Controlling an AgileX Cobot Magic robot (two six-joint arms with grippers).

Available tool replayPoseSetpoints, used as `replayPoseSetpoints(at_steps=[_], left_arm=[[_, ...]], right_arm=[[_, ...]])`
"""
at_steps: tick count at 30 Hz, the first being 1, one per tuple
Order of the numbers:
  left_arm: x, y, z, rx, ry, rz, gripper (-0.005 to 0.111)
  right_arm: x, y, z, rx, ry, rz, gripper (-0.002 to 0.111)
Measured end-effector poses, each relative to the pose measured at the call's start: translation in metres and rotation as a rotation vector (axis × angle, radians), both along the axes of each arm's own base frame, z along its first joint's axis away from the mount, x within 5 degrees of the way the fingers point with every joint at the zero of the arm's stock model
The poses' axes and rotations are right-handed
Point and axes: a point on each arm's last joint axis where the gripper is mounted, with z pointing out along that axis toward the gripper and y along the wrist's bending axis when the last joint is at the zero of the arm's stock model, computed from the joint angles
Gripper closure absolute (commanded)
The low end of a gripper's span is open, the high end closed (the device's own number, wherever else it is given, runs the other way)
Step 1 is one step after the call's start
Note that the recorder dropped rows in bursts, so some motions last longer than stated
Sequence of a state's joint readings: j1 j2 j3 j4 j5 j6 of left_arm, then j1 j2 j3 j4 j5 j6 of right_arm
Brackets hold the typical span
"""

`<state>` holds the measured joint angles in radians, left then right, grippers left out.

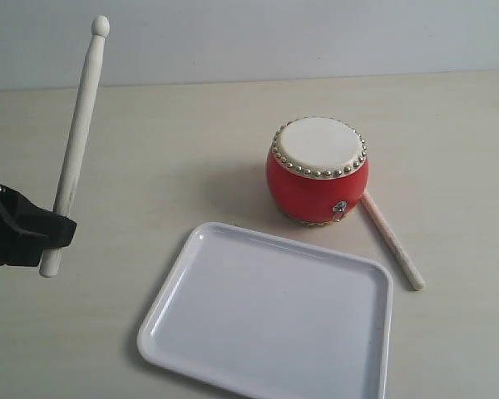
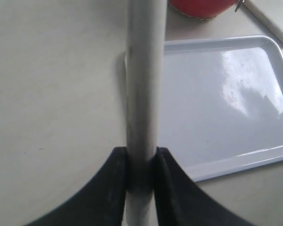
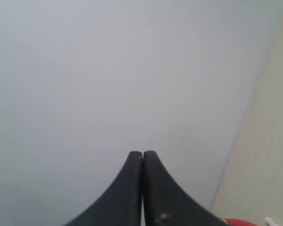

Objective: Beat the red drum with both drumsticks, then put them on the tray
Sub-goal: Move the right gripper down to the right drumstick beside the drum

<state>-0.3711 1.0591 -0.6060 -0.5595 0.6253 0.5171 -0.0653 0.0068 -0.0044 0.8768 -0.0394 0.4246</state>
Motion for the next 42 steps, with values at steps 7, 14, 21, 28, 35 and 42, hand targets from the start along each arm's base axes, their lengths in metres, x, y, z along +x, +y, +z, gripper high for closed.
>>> replayPoseSetpoints(at_steps=[7,14,21,28,35,42], left_arm=[[0.000,0.000,0.000,-0.002,-0.001,0.002,0.107],[0.000,0.000,0.000,-0.002,-0.001,0.002,0.107],[0.000,0.000,0.000,-0.002,-0.001,0.002,0.107],[0.000,0.000,0.000,-0.002,-0.001,0.002,0.107],[0.001,0.000,0.001,-0.003,-0.013,0.008,0.107],[0.002,0.000,0.001,-0.003,-0.017,0.010,0.107]], right_arm=[[-0.001,-0.005,0.003,0.021,-0.038,-0.047,0.108],[0.026,0.004,0.054,-0.512,0.151,0.034,0.108],[0.103,0.009,0.115,-1.052,0.489,0.327,0.108],[0.179,0.012,0.085,-1.091,0.975,0.860,0.108],[0.208,0.054,0.028,-1.302,1.213,1.184,0.108],[0.222,0.091,-0.007,-1.427,1.210,1.250,0.092]])
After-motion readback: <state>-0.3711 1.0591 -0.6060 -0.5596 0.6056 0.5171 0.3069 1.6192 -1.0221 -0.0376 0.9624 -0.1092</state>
